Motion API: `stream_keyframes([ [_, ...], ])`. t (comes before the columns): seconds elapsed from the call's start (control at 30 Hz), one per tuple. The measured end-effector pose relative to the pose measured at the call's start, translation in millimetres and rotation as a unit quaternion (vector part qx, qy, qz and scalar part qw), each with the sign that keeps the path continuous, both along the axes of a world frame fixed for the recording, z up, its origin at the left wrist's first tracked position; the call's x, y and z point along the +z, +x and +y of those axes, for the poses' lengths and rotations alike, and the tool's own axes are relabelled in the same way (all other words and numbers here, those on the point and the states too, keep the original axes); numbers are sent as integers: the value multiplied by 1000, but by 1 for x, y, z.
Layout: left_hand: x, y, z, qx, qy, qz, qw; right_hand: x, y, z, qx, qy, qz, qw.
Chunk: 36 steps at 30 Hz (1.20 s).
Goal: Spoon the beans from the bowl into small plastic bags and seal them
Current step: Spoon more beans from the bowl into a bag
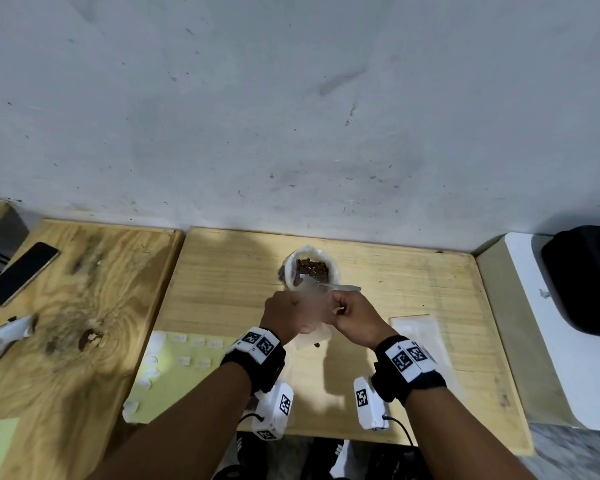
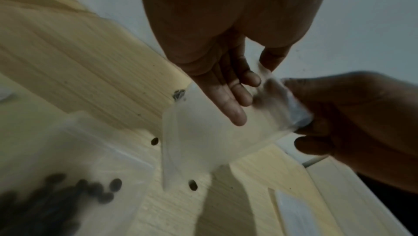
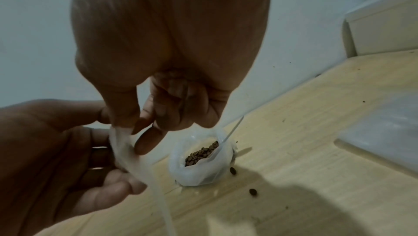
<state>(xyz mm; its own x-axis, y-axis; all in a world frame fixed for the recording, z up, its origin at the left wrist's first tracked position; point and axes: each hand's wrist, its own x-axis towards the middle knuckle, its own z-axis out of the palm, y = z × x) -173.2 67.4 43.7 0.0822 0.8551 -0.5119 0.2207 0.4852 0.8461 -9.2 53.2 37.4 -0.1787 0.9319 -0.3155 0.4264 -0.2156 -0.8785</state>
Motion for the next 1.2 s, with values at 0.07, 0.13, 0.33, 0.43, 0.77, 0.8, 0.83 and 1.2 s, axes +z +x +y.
stream_keyframes([
  [0.07,2,0,0,-41,21,17,999,0,1,1,-2,10,-11,1000],
  [0.13,4,-2,2,-85,52,51,994,0,0,1,-4,23,-31,999],
  [0.33,16,-5,5,-167,106,136,971,-7,12,4,-73,67,-58,993],
  [0.43,6,-3,5,-174,193,179,949,-4,16,6,-64,48,-53,995],
  [0.77,-14,-4,-3,-266,258,289,883,13,8,9,-51,-32,85,995],
  [0.8,-15,-5,-3,-273,264,286,880,13,9,9,-41,-36,83,995],
  [0.83,-15,-7,-3,-283,273,287,874,12,11,10,-29,-35,72,996],
  [1.2,-20,-13,1,-273,266,247,891,-12,8,20,5,38,-117,992],
])
